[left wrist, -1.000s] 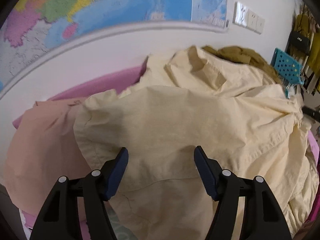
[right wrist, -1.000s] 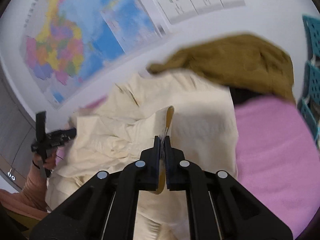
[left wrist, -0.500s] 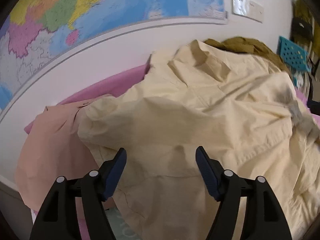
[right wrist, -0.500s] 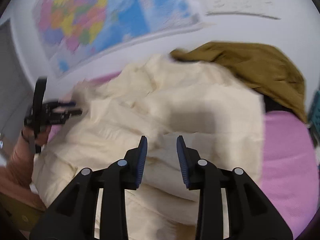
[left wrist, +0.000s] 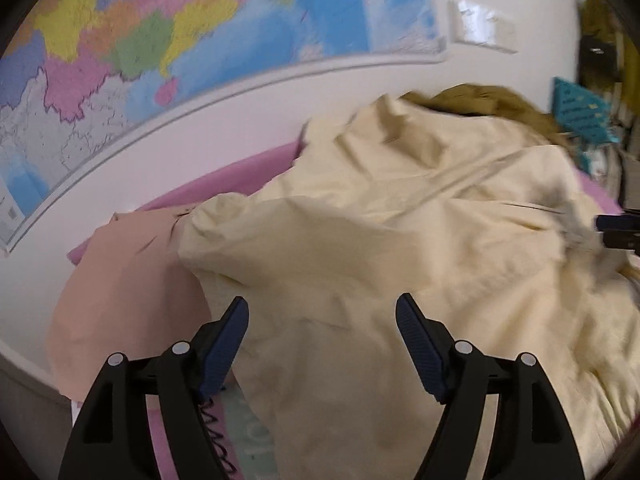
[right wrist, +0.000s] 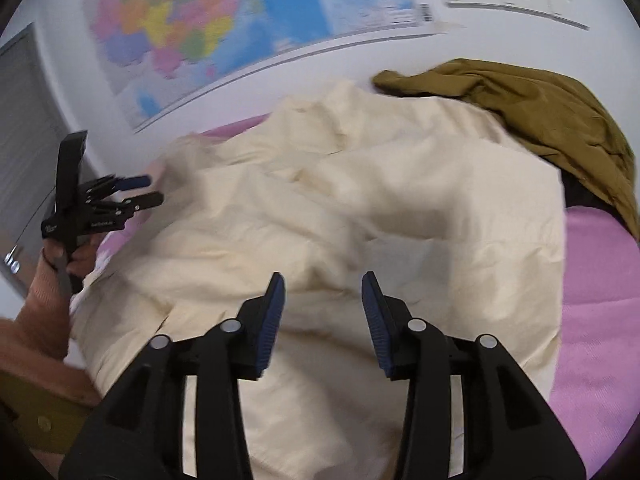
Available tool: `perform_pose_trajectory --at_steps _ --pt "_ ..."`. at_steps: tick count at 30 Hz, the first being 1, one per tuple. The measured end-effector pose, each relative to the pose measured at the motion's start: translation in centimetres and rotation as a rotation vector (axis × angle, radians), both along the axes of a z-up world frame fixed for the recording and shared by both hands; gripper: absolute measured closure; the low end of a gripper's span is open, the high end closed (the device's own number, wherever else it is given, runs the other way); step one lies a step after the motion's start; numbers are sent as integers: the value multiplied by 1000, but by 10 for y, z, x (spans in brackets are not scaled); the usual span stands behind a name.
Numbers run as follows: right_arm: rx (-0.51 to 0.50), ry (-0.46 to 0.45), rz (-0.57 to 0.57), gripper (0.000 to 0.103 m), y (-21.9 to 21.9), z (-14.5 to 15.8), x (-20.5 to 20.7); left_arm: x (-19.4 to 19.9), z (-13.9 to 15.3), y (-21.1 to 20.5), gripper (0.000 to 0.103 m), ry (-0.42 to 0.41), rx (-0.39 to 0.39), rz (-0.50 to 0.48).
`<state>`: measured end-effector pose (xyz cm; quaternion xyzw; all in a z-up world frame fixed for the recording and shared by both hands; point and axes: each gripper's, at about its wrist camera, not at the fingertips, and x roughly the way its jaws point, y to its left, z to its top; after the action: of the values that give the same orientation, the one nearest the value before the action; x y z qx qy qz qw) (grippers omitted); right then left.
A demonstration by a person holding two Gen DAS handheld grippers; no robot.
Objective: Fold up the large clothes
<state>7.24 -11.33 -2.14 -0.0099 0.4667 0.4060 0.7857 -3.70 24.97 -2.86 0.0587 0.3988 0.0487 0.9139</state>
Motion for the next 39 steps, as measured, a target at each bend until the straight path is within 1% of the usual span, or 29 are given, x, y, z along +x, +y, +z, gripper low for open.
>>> perform_pose_trajectory --at_steps 1,3,4,5,6,7,8,9,11,12,13,15,16,17,19,20,22,24,26,29,30,32,33,35,36,38,39 --pt "-21 9 11 59 6 -4 -3 -8 -1 -5 29 2 -1 -17" --pt "-73 35 8 59 9 -19 -3 -17 -10 -12 29 22 23 -37" --pt "-91 70 -16 59 8 -29 1 -16 -21 -14 29 52 33 -36" --pt "-90 84 -30 59 8 -33 2 -16 -29 -14 29 82 41 -23" --pt "-68 90 -44 59 3 -31 3 -15 -37 -11 29 112 55 2" --pt "-50 91 -50 56 0 -27 2 -18 -40 -7 30 121 36 15" --pt "-17 96 -51 50 -6 -22 0 -26 -36 -1 30 108 -26 22" --pt "33 98 -50 48 -16 -13 -4 -37 -28 9 30 75 -109 29" --pt "70 86 -55 47 -34 0 -13 -63 -14 23 28 -5 -197 46" --pt "92 91 -70 45 -47 6 -17 -77 -10 28 26 -30 -204 61" --pt "109 97 -89 42 -58 9 -20 -87 -8 32 25 -38 -206 73" --pt "131 101 -135 41 -84 15 -28 -105 -11 37 25 -38 -229 93" --pt "129 99 -152 39 -89 16 -31 -115 -14 41 25 -35 -247 104" --pt "130 105 -187 37 -103 15 -37 -126 -18 43 25 -30 -267 114" --pt "145 116 -222 37 -118 13 -42 -143 -25 47 24 -28 -300 128" --pt "144 122 -251 34 -129 10 -47 -149 -28 45 23 -30 -314 127" --pt "145 141 -285 30 -141 3 -53 -164 -34 44 18 -32 -363 116" --pt "148 166 -300 28 -151 -4 -58 -173 -43 44 17 -16 -429 105" --pt "154 204 -290 27 -154 -15 -62 -178 -51 42 17 7 -475 105" --pt "167 248 -268 26 -153 -28 -67 -179 -64 39 17 41 -575 71" --pt "167 252 -263 26 -153 -30 -68 -179 -69 35 17 67 -591 63" --pt "180 242 -255 22 -152 -33 -72 -182 -71 29 14 57 -572 51" --pt "192 244 -242 22 -150 -33 -73 -182 -72 26 13 61 -579 34" --pt "197 244 -223 22 -149 -33 -76 -184 -72 20 13 65 -619 -2" --pt "216 253 -203 22 -147 -33 -78 -184 -73 19 12 67 -636 -19" --pt "233 262 -170 22 -143 -34 -80 -184 -74 15 11 69 -671 -33" --pt "244 266 -146 22 -139 -34 -82 -183 -76 13 11 73 -713 -54"
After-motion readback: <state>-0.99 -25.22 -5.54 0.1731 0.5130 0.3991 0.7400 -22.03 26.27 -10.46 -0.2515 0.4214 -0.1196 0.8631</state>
